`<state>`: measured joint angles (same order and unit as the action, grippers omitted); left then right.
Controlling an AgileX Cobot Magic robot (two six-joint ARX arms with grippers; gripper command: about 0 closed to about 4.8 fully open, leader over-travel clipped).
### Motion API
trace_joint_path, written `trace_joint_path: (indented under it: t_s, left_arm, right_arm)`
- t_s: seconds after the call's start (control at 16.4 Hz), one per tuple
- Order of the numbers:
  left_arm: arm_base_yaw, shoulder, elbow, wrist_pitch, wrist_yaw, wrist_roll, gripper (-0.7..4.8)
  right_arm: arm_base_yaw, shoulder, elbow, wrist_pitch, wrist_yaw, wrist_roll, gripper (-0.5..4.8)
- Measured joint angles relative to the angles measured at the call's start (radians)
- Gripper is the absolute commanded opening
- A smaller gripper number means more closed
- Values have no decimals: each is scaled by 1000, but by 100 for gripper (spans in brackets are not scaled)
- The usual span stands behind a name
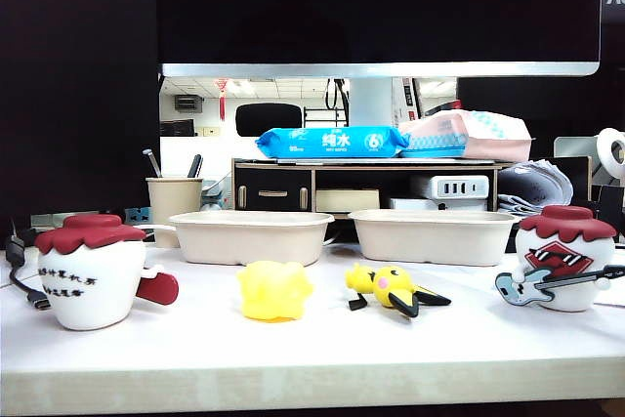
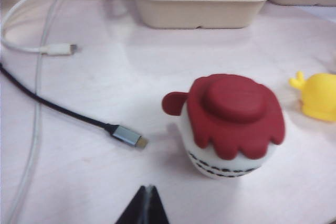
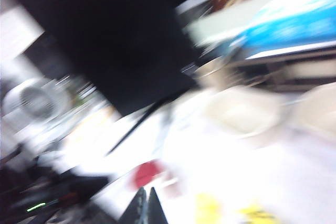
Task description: Put the dolls with similar colors into the same paper box, while dolls with different colors go into separate paper boxes.
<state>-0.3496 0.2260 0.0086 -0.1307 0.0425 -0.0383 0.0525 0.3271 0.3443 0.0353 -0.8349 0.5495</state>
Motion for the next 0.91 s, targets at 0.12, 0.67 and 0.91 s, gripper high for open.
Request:
trace_joint_path:
  t_s: [0.12,0.67,0.91]
  left_arm:
    - [-50,0,0,0,0,0,-5]
    - [-193,-1,0,0,5,0,-5]
    - [-193,-1,0,0,3,0,-5]
  right_arm:
    - [69,197,99,8,-43,-5,-1]
    - [780,1036,519,-20,326,-309,466]
    - [860,1319,708,-84,423,-369,479]
